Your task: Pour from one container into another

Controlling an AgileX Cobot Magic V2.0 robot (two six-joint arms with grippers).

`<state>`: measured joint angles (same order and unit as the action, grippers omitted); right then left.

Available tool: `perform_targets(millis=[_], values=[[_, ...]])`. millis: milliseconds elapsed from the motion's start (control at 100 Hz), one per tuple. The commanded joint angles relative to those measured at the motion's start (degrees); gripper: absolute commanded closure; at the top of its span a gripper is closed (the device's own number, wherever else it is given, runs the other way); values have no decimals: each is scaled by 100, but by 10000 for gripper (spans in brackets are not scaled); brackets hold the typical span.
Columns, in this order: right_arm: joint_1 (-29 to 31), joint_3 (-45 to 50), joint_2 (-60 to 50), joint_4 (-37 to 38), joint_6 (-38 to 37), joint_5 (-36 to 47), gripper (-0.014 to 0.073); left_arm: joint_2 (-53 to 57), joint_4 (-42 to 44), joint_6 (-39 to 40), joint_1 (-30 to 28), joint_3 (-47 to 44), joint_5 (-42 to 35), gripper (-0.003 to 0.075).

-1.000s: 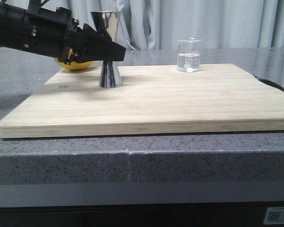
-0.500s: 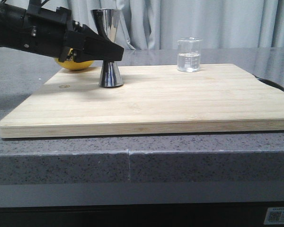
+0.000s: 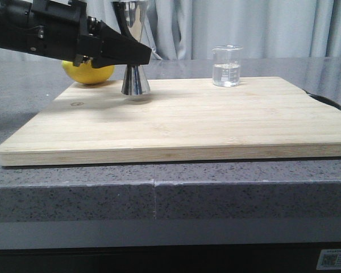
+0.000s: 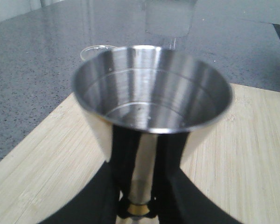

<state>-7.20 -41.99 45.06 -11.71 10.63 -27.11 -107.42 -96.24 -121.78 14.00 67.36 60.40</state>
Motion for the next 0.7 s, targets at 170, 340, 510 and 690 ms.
perform_targets(millis=[170, 340, 510, 690], values=[[-855, -212, 902, -117, 89, 1706, 51, 260, -438, -25, -18, 180, 390, 713], [-1179, -212, 1606, -171, 89, 2609, 51, 260, -438, -25, -18, 180, 390, 713], [-1188, -229, 2242, -258, 78, 3167, 51, 260, -438, -25, -18, 180, 390, 713], [-1188, -589, 2839, -258, 78, 3156, 51, 260, -438, -25, -18, 180, 390, 713]])
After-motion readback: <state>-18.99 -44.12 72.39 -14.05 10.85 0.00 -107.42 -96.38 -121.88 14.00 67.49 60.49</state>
